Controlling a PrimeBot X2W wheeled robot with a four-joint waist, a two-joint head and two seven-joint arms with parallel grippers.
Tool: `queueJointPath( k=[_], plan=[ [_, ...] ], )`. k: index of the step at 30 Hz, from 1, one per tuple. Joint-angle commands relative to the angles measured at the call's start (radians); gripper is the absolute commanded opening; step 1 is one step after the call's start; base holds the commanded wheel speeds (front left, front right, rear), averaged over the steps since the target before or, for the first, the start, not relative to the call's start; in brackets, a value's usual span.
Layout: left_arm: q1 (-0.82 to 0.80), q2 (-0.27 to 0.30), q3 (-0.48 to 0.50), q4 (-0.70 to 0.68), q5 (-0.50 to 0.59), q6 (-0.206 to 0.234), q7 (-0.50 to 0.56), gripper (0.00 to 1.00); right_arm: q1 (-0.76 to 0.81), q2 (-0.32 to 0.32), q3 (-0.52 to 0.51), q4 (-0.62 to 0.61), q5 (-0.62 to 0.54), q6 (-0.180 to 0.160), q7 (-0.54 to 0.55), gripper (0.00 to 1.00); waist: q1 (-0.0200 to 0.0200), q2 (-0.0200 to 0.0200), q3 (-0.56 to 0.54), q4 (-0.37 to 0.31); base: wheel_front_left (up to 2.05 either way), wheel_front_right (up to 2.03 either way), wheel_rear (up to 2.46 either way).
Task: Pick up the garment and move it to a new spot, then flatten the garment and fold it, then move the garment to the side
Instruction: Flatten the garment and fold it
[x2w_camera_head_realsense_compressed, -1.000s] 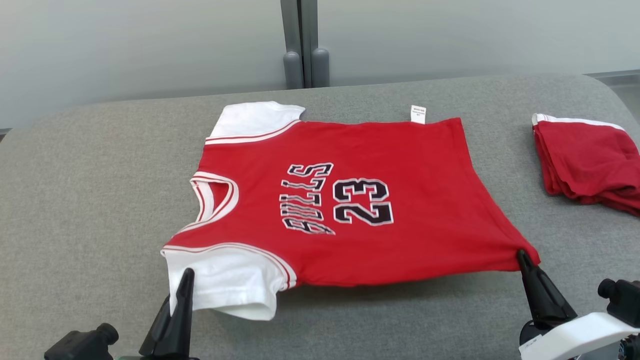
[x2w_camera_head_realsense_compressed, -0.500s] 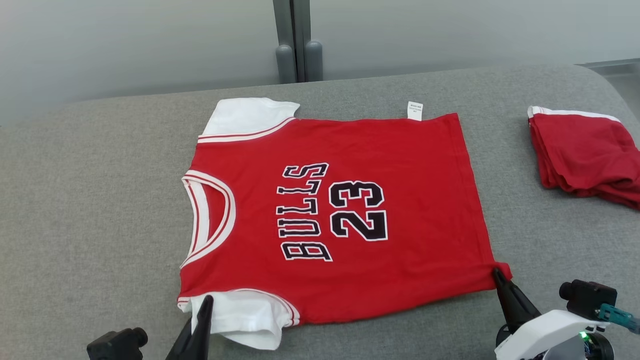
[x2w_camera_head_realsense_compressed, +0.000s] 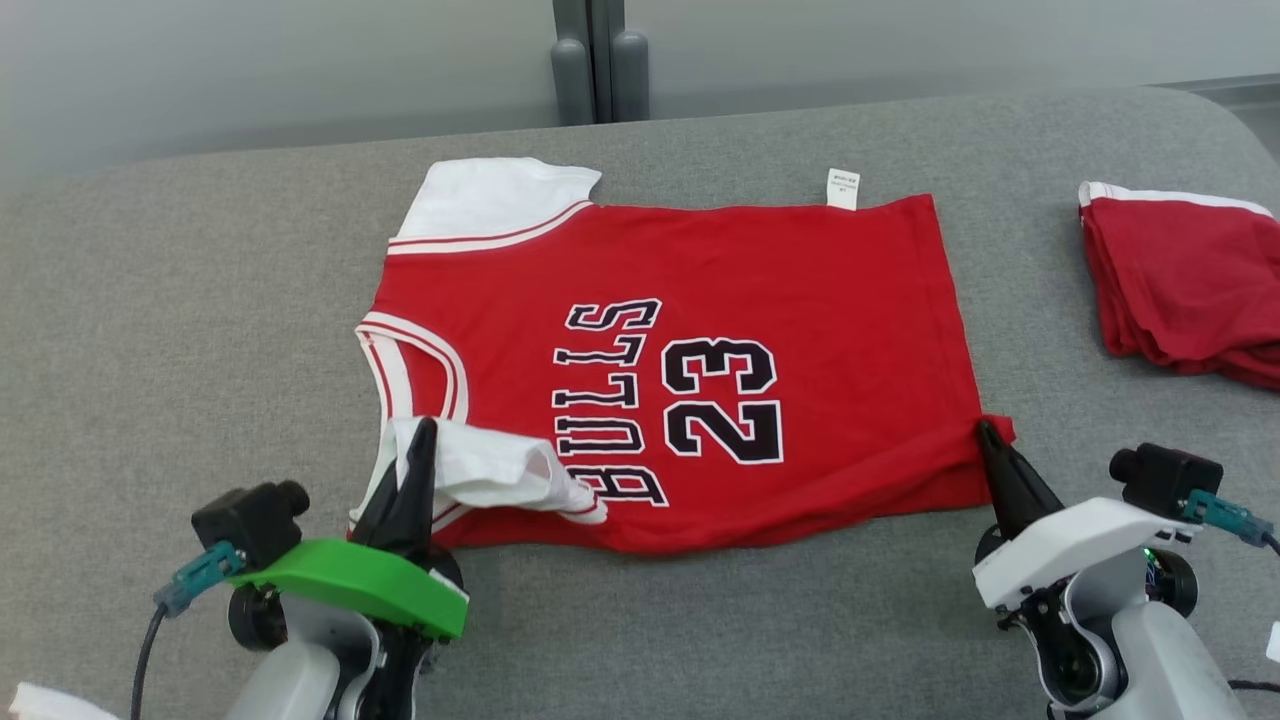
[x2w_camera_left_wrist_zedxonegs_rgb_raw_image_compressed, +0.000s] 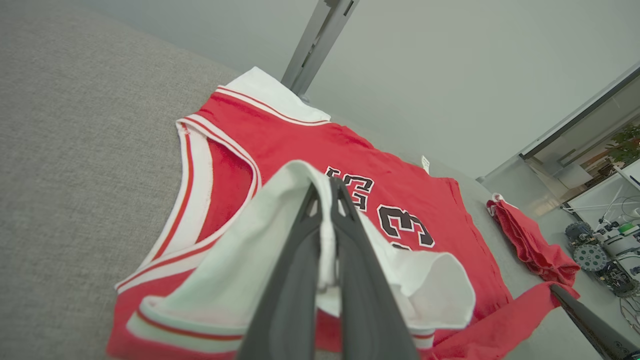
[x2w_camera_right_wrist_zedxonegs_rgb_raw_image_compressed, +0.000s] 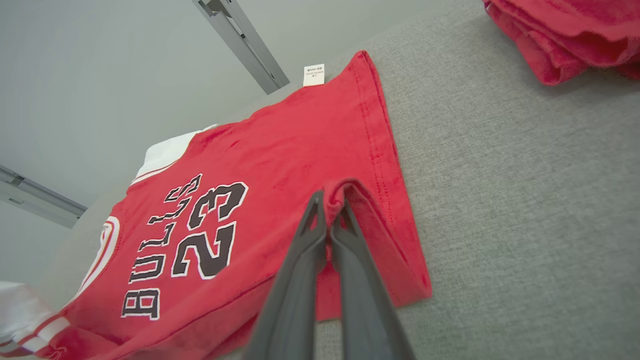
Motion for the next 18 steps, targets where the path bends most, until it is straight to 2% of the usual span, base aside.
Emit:
queueJointPath(
  k=[1,8,16,17,18],
  plan=[
    [-0.046,-0.008,0.001,0.03,0.011,-0.01,-0.009,0.0,-0.03,-0.003,-0.005,0.023,-0.01,0.0,-0.01,0.0,0.0001,-0.0001,0.026,0.004,0.0,0.0,0.0],
    [-0.22,-0.051,0.005,0.217,0.043,-0.043,-0.061,0.0,-0.16,-0.003,-0.026,0.145,-0.05,0.0,-0.045,0.0,0.0001,-0.0001,0.086,0.002,0.0,0.0,0.0],
    [-0.32,-0.08,0.014,0.37,0.068,-0.072,-0.101,0.0,-0.26,-0.003,-0.007,0.263,-0.058,0.0,-0.094,0.0,0.0001,-0.0001,0.112,-0.004,0.0,0.0,0.0],
    [-0.33,-0.082,0.016,0.385,0.074,-0.073,-0.103,0.0,-0.271,-0.004,-0.002,0.278,-0.057,0.0,-0.101,0.04,0.0001,-0.0001,0.113,-0.005,0.0,0.0,0.0],
    [-0.338,-0.083,0.018,0.396,0.083,-0.074,-0.107,0.02,-0.28,-0.003,0.003,0.287,-0.056,0.0,-0.108,0.18,0.0001,-0.0001,0.113,-0.005,0.0,0.0,0.0]
  ],
)
